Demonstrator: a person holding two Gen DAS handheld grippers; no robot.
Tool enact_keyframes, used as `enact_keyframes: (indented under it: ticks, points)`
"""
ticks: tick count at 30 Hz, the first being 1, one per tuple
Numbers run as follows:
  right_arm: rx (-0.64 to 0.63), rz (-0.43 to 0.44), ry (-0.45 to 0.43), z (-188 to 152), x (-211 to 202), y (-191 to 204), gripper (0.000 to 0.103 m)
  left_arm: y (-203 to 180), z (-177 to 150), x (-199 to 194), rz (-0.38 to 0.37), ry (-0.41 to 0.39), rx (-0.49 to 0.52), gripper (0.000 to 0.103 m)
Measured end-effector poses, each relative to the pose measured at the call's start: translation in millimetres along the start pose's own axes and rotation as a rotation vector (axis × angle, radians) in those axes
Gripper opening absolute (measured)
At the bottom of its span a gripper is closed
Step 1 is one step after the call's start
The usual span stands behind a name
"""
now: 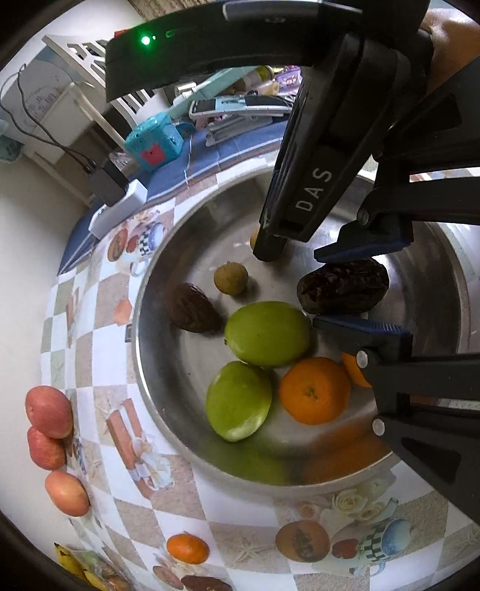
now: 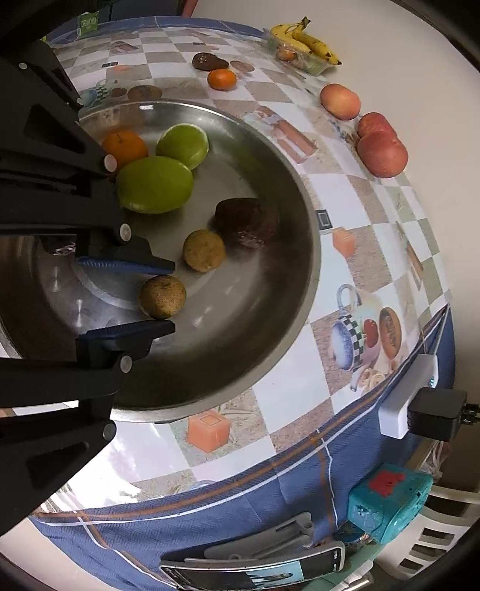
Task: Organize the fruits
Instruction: 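Carry the date and the kiwi over the steel bowl with both grippers, then open the right gripper to drop the kiwi while the left gripper releases the date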
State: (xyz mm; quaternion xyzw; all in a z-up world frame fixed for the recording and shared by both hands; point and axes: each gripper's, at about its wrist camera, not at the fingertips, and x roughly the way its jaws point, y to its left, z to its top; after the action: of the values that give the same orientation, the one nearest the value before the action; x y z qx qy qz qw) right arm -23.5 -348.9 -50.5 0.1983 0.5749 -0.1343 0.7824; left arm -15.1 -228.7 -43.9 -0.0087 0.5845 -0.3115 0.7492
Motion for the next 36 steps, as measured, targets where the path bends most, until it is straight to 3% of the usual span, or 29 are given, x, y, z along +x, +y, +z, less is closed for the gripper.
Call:
enact_keyframes:
  ticks: [18,23,31,36]
  points:
    - [-0.017,-0.005,0.009,0,5,6,0.028,1,4,4,-0.018,0.017,-0.008,0.033]
    - [-0.015,-0.002,-0.045,3,-9,5,0.031,1,6,-3,-0.049,0.001,-0.016,0.043]
    - [0.026,0.014,-0.143,7,-31,0,0.033,0,11,-27,-0.078,-0.047,-0.01,0.043]
    - [0.042,0.017,-0.164,10,-34,-4,0.032,11,18,-42,0.004,-0.099,-0.03,0.043]
